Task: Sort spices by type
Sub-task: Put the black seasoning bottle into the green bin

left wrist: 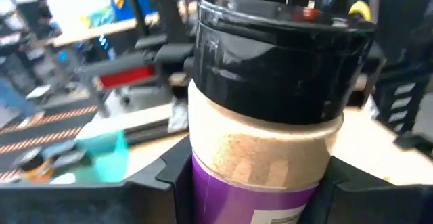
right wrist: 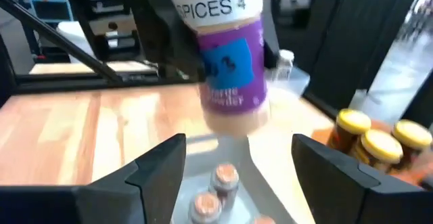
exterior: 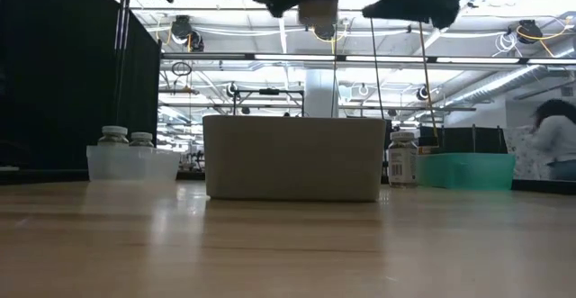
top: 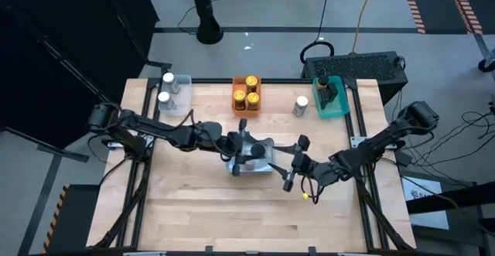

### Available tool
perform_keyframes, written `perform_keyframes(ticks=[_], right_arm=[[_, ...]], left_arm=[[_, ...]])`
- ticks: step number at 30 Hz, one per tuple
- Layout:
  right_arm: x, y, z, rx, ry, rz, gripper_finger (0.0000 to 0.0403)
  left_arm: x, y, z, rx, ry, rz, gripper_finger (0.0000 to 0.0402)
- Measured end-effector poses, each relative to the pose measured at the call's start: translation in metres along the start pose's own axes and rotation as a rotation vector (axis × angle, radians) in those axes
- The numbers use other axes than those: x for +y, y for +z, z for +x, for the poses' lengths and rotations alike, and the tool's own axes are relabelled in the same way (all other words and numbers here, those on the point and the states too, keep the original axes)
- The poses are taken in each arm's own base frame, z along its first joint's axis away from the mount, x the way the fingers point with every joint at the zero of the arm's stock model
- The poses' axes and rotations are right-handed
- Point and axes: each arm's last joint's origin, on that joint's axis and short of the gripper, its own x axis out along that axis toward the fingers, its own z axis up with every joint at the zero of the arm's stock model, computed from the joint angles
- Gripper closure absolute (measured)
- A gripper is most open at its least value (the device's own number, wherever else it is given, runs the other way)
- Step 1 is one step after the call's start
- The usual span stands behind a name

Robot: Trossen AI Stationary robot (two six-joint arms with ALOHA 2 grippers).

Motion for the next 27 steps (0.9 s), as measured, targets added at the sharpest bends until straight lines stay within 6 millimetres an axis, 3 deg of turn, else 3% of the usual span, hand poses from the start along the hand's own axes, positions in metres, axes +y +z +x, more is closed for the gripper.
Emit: perform_keyframes(ticks=[6,12,19,27], right_arm=[[-0.01,0.008,-0.011,0.048,0.003,0.059,0.0154],[-0.006,0.03,-0.014,0.014,0.016,-0.014,0.016],[0.006,0.058,0.007,-0.018,-0.019,-0.113,0.0143],[0.019,0.08,0.026,-0.036,-0.016,-0.178,0.0094]], left_arm=[[0.001,-0.001,-0.019,0.212,0.033,0.001,0.0229],[-0.001,-0.001,-0.031,0.303,0.023,-0.027,0.0229],[-0.002,0.001,-0.031,0.283,0.021,-0.012,0.0229],[-0.004,0.013,-0.028,0.168,0.03,0.007,0.023]])
